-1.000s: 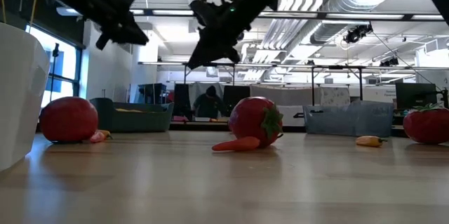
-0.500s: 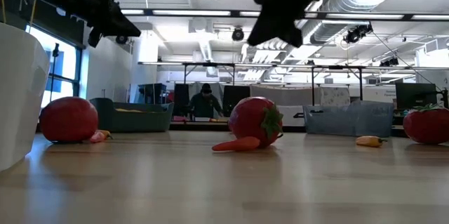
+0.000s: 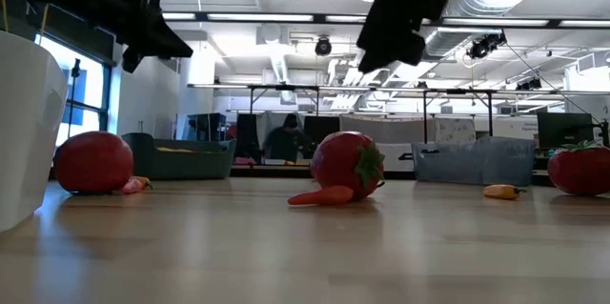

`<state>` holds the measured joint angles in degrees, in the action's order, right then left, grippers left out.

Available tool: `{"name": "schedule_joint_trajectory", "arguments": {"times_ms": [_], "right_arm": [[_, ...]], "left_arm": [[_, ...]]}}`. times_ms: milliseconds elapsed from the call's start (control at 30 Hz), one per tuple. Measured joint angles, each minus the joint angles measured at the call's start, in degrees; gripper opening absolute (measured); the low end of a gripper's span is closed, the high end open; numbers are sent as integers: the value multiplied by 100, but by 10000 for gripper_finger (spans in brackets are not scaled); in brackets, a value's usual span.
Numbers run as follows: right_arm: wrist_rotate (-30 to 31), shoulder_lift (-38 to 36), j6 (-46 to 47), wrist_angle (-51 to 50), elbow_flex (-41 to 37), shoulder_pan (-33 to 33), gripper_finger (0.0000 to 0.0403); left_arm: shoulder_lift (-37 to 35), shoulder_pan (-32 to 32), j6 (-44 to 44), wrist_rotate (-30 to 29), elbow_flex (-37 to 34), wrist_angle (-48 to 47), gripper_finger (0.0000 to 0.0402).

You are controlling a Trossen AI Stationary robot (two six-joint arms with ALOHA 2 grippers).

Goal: Sort produce into baskets
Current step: Put the red tomato into the white bin

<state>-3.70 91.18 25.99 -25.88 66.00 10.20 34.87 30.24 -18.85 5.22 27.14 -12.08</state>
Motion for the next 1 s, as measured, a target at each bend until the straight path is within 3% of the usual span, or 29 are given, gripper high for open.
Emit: {"name": "schedule_joint_trajectory", "arguments": {"times_ms": [167,300,467,600,1000], "right_arm": [[92,447,-1156,-229,293,0,272],[285,887,-2351,-621,643,-7,307],[587,1369,-3620,-983,1037,-8,312],[607,1627,-4118,-1052,1116,-45,312],[294,2038,-4022,-1291,1120,-277,302]], "left_arm": [[0,-51,-71,0,0,-15,1],[0,-81,-194,-2,0,-39,1],[0,-81,-199,-5,0,-65,1],[0,-81,-203,-16,0,-65,0],[0,-78,-201,-17,0,-227,0]]}}
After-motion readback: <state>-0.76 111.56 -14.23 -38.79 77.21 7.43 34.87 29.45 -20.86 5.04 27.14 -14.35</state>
